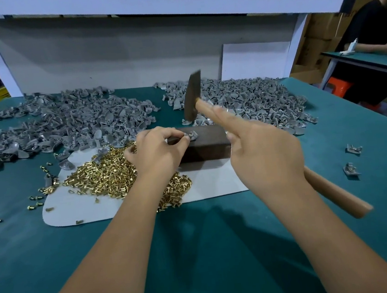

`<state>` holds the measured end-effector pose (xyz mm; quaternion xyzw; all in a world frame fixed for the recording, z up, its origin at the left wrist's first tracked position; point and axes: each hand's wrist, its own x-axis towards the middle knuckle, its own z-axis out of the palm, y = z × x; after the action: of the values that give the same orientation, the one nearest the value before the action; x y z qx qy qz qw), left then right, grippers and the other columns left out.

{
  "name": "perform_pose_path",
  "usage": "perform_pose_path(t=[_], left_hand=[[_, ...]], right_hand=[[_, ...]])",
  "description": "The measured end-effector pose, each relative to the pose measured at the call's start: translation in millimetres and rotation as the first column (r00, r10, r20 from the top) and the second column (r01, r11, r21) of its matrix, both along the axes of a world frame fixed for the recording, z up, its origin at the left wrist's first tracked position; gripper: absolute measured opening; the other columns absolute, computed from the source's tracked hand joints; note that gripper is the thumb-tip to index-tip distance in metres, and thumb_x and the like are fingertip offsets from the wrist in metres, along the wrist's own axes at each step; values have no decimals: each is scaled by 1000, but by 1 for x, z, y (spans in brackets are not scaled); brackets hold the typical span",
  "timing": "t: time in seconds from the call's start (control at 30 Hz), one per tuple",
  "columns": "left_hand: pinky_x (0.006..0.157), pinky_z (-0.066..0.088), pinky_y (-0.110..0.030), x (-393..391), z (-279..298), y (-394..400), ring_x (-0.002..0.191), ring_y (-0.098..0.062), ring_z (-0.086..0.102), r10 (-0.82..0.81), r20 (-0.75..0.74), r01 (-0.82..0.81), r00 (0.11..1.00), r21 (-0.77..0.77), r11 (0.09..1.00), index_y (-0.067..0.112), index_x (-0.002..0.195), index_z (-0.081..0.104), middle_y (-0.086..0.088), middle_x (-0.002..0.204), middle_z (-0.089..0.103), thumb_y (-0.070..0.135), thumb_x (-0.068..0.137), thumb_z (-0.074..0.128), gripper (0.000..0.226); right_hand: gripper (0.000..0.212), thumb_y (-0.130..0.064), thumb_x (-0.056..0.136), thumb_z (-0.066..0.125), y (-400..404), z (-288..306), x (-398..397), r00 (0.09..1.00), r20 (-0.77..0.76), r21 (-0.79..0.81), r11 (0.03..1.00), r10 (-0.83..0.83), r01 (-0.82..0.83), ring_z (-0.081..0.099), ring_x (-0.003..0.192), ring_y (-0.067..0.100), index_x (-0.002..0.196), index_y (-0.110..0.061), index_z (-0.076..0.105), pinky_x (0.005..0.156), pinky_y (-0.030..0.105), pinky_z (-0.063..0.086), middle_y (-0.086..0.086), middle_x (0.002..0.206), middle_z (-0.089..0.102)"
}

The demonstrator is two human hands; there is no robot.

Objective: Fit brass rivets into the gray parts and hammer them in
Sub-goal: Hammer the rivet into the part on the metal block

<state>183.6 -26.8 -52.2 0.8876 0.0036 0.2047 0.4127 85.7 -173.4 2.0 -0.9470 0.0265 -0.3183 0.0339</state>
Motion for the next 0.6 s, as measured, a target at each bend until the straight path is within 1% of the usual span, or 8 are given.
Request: perform_pose_path(t=[0.1,0.2,0.3,0.33,0.43,0.47,0.57,0.6], left_hand=[[105,20,-54,-1,-1,1,121,-11,44,-10,4,10,1000,15,1000,51,57,56,30,81,56,51,82,70,28],[104,19,-50,1,-1,-1,122,-10,43,-2,7,2,1000,15,1000,49,56,57,33,78,51,50,81,71,29],[101,20,-49,2,-2,0,120,-10,44,-8,13,7,1000,15,1000,50,56,57,34,77,52,51,81,70,29],[100,20,-49,1,-2,0,120,-11,44,-11,12,10,1000,13,1000,50,55,57,35,77,51,51,81,70,29],[104,20,-50,2,-2,-2,121,-10,42,7,12,-7,1000,4,1000,50,54,56,35,76,50,50,80,73,31],[105,20,-52,2,-2,-2,122,-9,41,11,10,-12,1000,4,1000,50,54,55,35,75,50,49,80,73,31],[105,20,-54,1,-3,0,122,-11,42,-5,14,5,1000,3,1000,51,56,56,33,77,52,50,81,72,30],[105,20,-53,1,-3,0,122,-11,42,-13,16,13,1000,5,1000,52,57,56,32,78,52,50,82,71,29]], right_hand=[[76,-21,90,54,-4,-1,0,999,-36,-13,1000,-15,14,40,53,21,132,-66,9,43,21,12,-2,68,55],[76,-24,92,54,-5,0,0,999,7,50,998,-41,40,31,46,18,131,-60,-1,43,20,12,-3,65,49],[79,-24,91,56,-6,-5,-2,1000,-20,14,1000,14,-13,49,53,25,131,-59,-3,44,20,11,1,71,61],[79,-24,90,56,-7,-5,-2,999,-31,3,1000,15,-15,50,55,24,131,-59,-1,44,20,11,-1,73,63],[77,-23,90,55,-6,1,1,999,-4,14,999,-37,37,28,46,15,131,-58,0,44,19,10,-3,63,47],[76,-24,91,54,-5,1,1,999,-2,26,999,-39,39,27,45,14,132,-58,-1,43,20,11,-4,63,45],[73,-24,92,53,-4,-3,1,999,-45,-29,1000,-1,0,49,56,23,133,-63,8,44,25,14,-3,69,55],[72,-24,91,53,-5,-3,1,999,-50,-31,999,5,-6,49,58,23,133,-63,9,44,26,14,-2,72,59]])
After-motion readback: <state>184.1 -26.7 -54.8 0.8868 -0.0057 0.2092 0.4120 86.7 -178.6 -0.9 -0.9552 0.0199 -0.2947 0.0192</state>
